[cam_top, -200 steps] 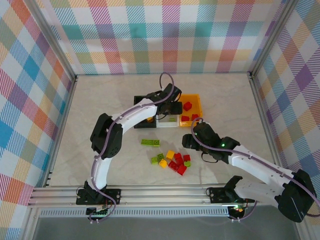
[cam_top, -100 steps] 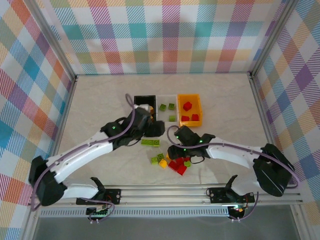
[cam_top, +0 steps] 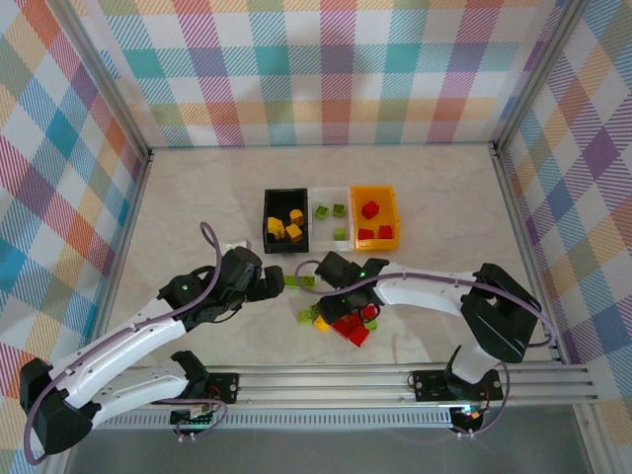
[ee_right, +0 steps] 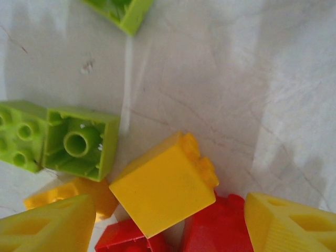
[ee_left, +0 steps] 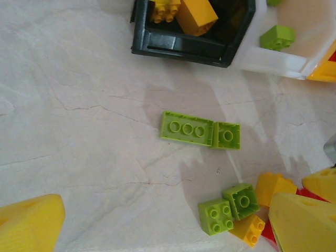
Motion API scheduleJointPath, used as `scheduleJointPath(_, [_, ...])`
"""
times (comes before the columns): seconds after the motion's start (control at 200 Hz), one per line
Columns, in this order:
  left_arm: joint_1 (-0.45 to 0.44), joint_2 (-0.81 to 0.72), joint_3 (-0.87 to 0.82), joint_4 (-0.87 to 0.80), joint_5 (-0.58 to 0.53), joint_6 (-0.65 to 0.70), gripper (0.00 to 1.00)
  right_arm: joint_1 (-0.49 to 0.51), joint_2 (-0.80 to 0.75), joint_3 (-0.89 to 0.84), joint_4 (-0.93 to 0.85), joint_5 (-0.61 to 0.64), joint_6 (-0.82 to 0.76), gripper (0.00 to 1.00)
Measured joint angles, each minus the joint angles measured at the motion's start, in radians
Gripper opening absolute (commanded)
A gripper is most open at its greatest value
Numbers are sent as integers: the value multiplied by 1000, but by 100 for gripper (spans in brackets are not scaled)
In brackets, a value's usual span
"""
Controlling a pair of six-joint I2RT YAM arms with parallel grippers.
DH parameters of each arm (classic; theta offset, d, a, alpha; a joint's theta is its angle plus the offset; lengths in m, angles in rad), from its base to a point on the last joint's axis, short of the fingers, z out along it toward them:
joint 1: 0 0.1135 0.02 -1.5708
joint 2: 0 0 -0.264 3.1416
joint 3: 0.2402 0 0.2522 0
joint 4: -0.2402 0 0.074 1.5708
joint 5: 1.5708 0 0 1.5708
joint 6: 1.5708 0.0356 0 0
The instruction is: Sort the legos into containers by color
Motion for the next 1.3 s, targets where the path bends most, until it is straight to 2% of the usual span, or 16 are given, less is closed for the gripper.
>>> scheduleJointPath(0.205, [19, 10, -17, 0, 2, -2, 100, -23, 66, 19, -31, 56, 9, 65])
scheduleJointPath(0.46, [28, 10, -32, 0, 10, -5, 100, -87, 114, 57, 16, 53, 9, 63])
scheduleJointPath(0.75, [41, 9, -51, 0, 24, -11, 100, -119, 135, 62, 54, 22, 11, 37])
scheduleJointPath(0.915, [41, -5, -60, -1, 18, -16, 100, -120, 104, 80, 65, 0, 9, 33])
scheduleJointPath(1.105, [45, -25, -81, -3, 5, -25, 100, -122, 123, 314, 77, -18, 4, 33])
scheduleJointPath(1.3, [45, -26, -99, -9, 5, -27, 100, -146, 291, 590, 135, -18, 10, 35])
